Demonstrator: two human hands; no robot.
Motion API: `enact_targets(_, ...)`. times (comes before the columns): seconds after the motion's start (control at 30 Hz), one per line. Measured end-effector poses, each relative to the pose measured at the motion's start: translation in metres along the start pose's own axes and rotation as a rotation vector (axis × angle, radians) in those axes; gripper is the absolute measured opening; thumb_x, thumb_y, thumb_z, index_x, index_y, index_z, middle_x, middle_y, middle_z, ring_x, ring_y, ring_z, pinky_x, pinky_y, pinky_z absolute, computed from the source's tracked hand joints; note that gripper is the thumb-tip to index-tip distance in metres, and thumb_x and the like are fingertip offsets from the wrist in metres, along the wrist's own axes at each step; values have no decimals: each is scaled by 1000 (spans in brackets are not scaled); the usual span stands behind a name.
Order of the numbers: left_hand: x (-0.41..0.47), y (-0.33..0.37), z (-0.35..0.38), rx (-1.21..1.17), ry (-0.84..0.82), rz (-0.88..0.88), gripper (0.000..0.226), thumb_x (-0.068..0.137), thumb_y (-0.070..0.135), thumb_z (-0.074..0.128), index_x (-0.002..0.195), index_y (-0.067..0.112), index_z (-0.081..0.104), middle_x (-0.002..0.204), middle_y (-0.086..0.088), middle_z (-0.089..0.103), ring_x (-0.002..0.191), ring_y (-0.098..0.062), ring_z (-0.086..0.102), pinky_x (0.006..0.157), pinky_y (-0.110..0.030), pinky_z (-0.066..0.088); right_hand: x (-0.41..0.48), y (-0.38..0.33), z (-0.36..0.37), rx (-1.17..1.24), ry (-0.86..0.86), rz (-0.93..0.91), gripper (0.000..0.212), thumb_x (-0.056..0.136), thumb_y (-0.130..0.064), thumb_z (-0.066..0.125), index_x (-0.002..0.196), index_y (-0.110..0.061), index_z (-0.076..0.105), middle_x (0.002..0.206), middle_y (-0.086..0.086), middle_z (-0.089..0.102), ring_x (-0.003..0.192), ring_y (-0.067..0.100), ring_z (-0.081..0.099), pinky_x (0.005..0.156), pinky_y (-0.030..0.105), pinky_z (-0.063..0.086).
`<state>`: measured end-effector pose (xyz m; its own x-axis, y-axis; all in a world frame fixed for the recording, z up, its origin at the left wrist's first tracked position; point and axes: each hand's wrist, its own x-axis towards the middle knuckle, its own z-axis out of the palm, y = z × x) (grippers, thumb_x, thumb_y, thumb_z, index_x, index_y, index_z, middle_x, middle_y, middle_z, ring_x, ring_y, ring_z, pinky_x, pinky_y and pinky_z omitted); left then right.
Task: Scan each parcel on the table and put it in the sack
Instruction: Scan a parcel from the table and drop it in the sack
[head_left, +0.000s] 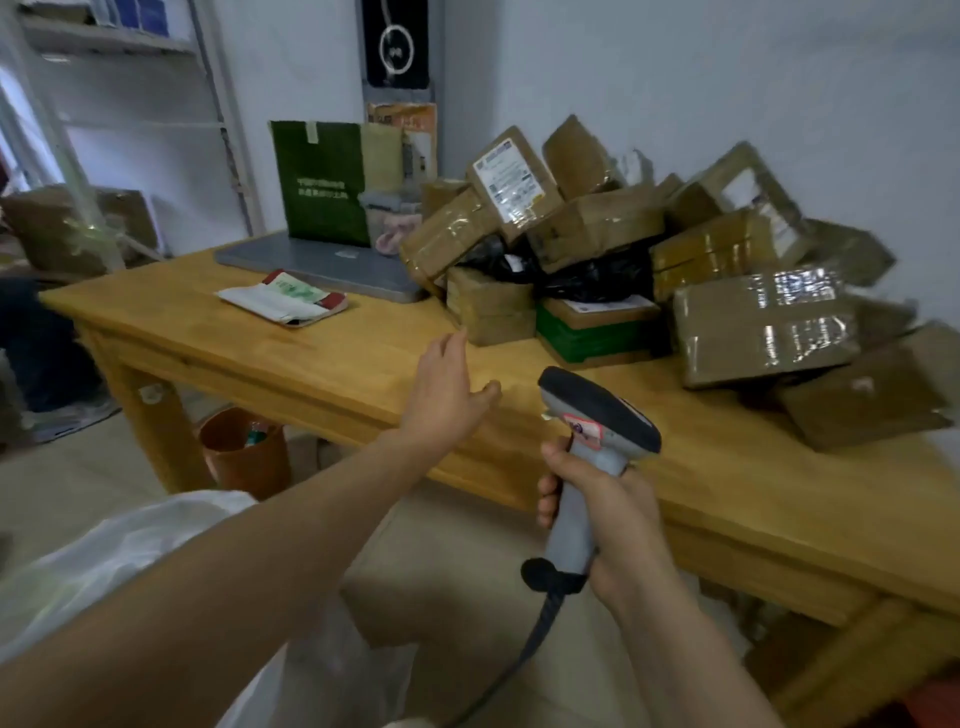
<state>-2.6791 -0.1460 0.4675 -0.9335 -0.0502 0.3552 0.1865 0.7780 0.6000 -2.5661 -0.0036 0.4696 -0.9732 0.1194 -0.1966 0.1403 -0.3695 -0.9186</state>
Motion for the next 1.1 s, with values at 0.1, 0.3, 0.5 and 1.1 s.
enact_targets(0.1,36,37,19,21,-66,79,79,92,37,62,152,11,19,152,-10,30,140,-25,29,109,-35,32,13,-21,-20,25,32,-19,8,83,-8,69,77,-5,65,55,6,57,45,14,51,45,25,44)
enact_targets(0.3,128,98,40,43,77,173,55,97,26,55,144,7,33,143,-15,38,132,-31,38,105,-39,37,52,-56,-36,65,74,-78,6,83,-5,68,79,-2,65,55,9,56,42,15,50,40,25,43)
enact_targets(0.5,194,127,59,220,81,191,114,75,27,81,152,2,0,158,-17,11,146,-33,11,119,-43,19,91,-71,-41,95,47,-83,6,80,-5,71,78,-3,66,55,12,56,42,18,48,42,25,42)
enact_targets(1.1,53,42,3,295,369,541,89,57,23,88,133,3,47,129,-18,44,122,-30,36,92,-35,42,38,-51,-54,115,43,-52,11,80,-6,71,88,0,65,54,9,55,42,16,49,41,25,42)
